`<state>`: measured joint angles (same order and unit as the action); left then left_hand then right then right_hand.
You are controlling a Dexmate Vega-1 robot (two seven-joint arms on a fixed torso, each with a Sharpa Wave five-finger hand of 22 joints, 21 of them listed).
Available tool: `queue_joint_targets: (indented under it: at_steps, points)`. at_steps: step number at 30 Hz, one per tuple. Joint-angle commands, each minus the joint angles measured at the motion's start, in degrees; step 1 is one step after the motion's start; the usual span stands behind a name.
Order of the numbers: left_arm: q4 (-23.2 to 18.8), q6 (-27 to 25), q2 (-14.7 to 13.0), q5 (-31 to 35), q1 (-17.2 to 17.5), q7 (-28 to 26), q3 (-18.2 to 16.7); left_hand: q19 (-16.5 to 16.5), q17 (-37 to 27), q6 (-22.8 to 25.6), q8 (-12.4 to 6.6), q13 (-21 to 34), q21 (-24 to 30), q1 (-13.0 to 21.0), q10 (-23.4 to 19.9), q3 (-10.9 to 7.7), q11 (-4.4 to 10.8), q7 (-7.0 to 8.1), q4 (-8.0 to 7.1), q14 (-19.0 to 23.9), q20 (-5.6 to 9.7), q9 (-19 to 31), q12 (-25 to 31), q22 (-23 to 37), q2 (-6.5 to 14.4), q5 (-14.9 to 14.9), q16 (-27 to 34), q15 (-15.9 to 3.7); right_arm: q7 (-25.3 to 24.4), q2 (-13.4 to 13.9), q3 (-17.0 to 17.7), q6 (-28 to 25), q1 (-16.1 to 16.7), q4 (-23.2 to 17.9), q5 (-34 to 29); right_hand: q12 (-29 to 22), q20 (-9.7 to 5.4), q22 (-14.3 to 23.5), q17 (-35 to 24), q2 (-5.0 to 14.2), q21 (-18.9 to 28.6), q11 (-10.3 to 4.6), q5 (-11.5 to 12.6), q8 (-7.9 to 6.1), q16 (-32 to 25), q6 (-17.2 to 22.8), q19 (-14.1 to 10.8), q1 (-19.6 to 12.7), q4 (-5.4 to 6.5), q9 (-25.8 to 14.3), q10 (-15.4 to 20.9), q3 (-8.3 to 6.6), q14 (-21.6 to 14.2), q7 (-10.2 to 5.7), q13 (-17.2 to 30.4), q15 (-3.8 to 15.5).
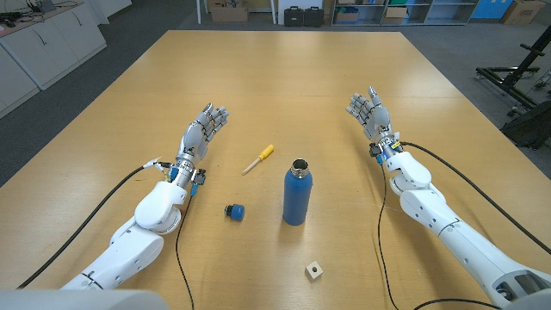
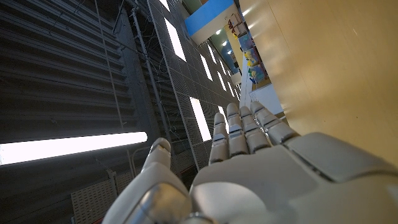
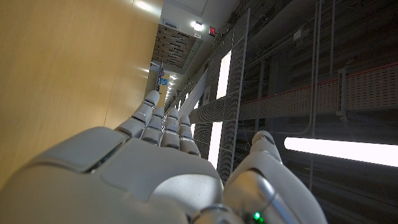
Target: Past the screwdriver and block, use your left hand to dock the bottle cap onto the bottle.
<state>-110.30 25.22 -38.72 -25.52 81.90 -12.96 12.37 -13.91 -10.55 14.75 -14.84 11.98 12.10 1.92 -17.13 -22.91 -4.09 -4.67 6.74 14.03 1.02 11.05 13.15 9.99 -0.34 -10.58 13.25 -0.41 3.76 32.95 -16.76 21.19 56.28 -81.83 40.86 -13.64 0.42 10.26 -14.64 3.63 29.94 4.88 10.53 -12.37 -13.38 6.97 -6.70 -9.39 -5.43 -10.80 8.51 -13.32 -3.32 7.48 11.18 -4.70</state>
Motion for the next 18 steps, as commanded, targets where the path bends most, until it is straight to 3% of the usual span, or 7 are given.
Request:
queue_joint_targets:
  at_steps: [1,18]
  points:
    - [-3.02,2.74,0.19,2.65,6.61,-1.29,-2.43,-0.38,-0.18,0.72,-0.28,0.15,0.11,0.23,-0.44,-0.41,-0.13,-0.05,0.0,0.3,0.01,0.24,0.24,0.14,0.47,0.12,0.06,0.16,-0.54,0.08,-0.06,-0.74,0.16,-0.9,0.03,-0.32,0.06,0.27,-0.17,0.31,-0.14,0.26,-0.08,-0.38,-0.44,0.72,-0.26,-0.15,-0.04,-0.3,0.38,-0.38,0.04,-0.08,0.09,-0.31]
    - [-4.42,7.38,1.62,4.3,12.6,0.18,-4.11,-0.43,-0.18,1.03,-0.25,0.11,-0.04,0.3,-0.66,-0.59,0.08,0.2,0.11,0.48,-0.04,0.24,0.17,0.15,0.71,0.21,-0.13,0.02,-1.29,-0.17,-0.82,-1.82,-0.24,-1.63,-0.61,-0.26,0.13,0.28,-0.17,0.46,-0.33,0.08,-0.11,-0.3,-0.4,0.86,-0.32,-0.25,-0.09,-0.31,0.45,-0.42,0.03,-0.09,0.08,-0.2]
